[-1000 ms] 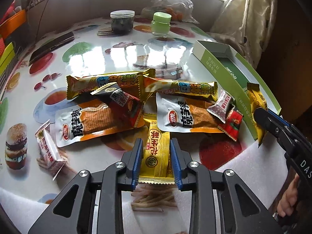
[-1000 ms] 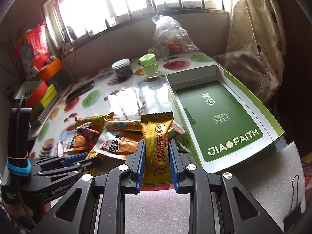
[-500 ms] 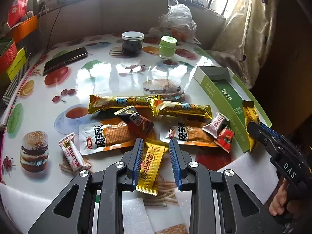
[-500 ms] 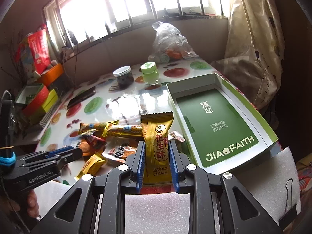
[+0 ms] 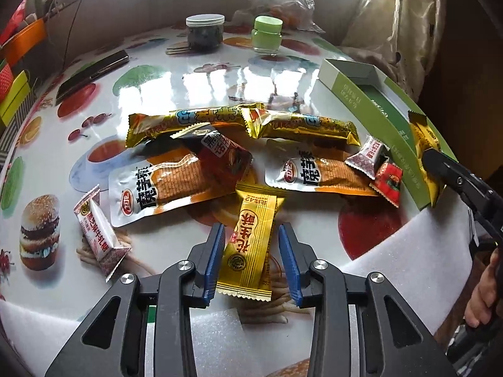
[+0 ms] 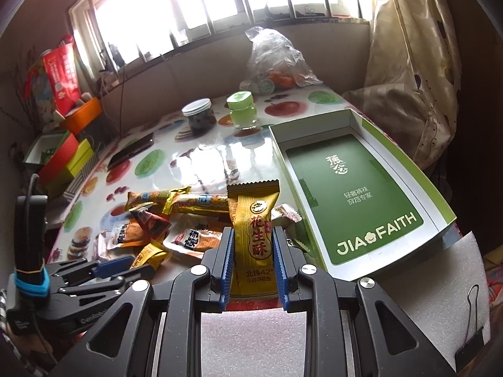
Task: Organize snacks
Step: 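Carry both yellow packets up and over into the green gift box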
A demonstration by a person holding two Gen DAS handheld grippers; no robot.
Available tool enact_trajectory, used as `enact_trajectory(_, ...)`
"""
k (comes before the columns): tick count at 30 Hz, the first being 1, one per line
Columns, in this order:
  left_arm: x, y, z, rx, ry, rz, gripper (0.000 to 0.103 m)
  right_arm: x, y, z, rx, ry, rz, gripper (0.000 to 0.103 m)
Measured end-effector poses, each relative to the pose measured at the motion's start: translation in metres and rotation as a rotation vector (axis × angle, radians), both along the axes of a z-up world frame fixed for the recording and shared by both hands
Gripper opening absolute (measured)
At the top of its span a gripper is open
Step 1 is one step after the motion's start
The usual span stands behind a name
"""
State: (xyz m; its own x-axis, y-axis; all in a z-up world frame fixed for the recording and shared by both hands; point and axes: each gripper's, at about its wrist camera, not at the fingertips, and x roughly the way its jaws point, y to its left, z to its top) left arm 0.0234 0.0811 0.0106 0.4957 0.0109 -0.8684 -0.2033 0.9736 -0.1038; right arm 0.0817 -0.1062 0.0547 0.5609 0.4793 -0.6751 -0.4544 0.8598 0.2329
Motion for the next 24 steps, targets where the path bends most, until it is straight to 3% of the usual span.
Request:
enact_trajectory(4, 0.001, -0.003, -0.002, 0.025, -0.001, 0.0, 0.037, 0.001, 0.0, 0.0, 0.0, 0.001, -0.003, 0.022)
enact_trajectory(6, 0.001, -0.003, -0.002, 0.022, 0.0, -0.002, 0.027, 0.001, -0.001, -0.001, 0.0, 0.003, -0.006, 0.022)
enact_trajectory(9, 0.0, -0.002, 0.0, 0.019, -0.002, -0.003, 0.024, 0.001, -0.002, -0.002, 0.003, 0.004, -0.009, 0.022)
enact_trajectory(24, -0.002, -0.014, 0.054, 0.034, -0.126, -0.033, 0.024, 0.003, -0.01, 0.009, 0.028, -0.01, -0.014, 0.022)
